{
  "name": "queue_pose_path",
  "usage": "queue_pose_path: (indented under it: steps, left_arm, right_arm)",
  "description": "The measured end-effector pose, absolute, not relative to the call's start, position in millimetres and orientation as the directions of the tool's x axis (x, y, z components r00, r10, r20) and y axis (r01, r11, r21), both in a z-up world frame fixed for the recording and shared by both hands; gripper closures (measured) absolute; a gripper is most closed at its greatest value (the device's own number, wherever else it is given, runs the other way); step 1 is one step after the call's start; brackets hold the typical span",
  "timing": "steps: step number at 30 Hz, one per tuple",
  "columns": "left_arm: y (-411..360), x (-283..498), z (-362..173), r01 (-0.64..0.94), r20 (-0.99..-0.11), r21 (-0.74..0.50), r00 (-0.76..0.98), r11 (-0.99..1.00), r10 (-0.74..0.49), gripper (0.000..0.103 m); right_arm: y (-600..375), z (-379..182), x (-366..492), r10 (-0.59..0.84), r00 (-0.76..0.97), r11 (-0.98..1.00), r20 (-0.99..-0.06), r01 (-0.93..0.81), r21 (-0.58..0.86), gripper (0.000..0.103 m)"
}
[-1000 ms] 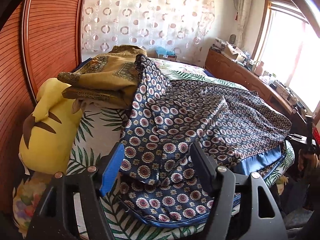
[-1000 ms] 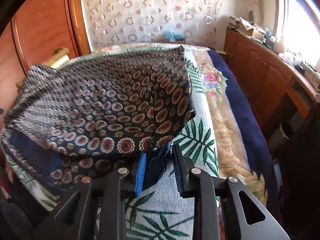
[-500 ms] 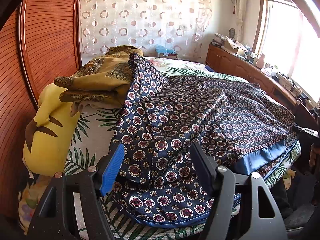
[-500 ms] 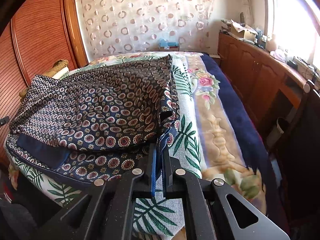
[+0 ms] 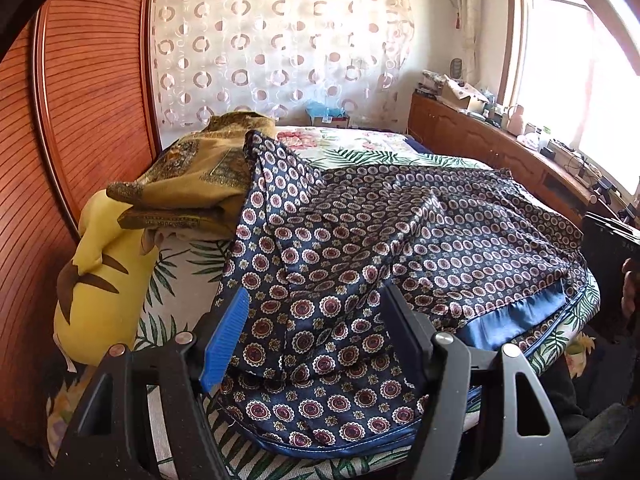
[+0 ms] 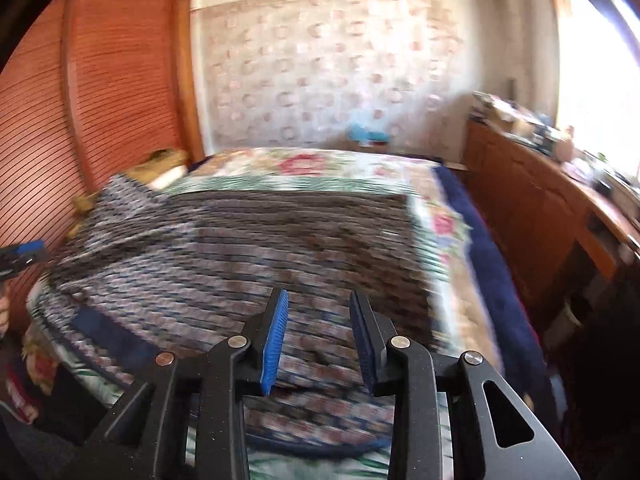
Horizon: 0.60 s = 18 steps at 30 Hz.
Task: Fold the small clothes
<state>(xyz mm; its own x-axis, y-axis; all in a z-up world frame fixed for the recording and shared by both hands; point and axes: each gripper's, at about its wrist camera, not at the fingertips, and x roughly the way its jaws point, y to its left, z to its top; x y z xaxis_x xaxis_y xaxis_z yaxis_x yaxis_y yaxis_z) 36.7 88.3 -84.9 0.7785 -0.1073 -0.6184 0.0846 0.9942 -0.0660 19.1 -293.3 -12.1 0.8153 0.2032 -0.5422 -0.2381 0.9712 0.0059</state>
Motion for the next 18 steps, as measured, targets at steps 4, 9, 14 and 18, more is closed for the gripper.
queue_pose_path:
  steps: [4, 9, 14, 18]
  left_arm:
    - [88, 34, -82, 0.084, -0.609, -0.065, 0.786, 0.994, -0.106, 0.034]
    - [90, 31, -82, 0.080, -0.613, -0.061, 0.784, 0.995, -0.101, 0.034]
    - [99, 27, -84, 0.060, -0.614, -0.067, 0.785, 0.996, -0.089, 0.034]
    - [107, 24, -87, 0.041, -0.616, -0.076, 0.783, 0.996, -0.079, 0.034]
  right_arm:
    - [-240, -17, 34, 0.321, 0.760, 0.927, -0.566, -0.373, 0.025, 0.070]
    - [-171, -34, 54, 0.431, 0.679, 0.859, -0.595, -0.510, 0.041, 0.070]
    - [-111, -50, 65, 0.507, 0.594, 0.784, -0.624, -0.618, 0.049, 0.070]
    - [-71, -69, 84, 0.541, 0.523, 0.732, -0.658, -0.678, 0.063, 0.070]
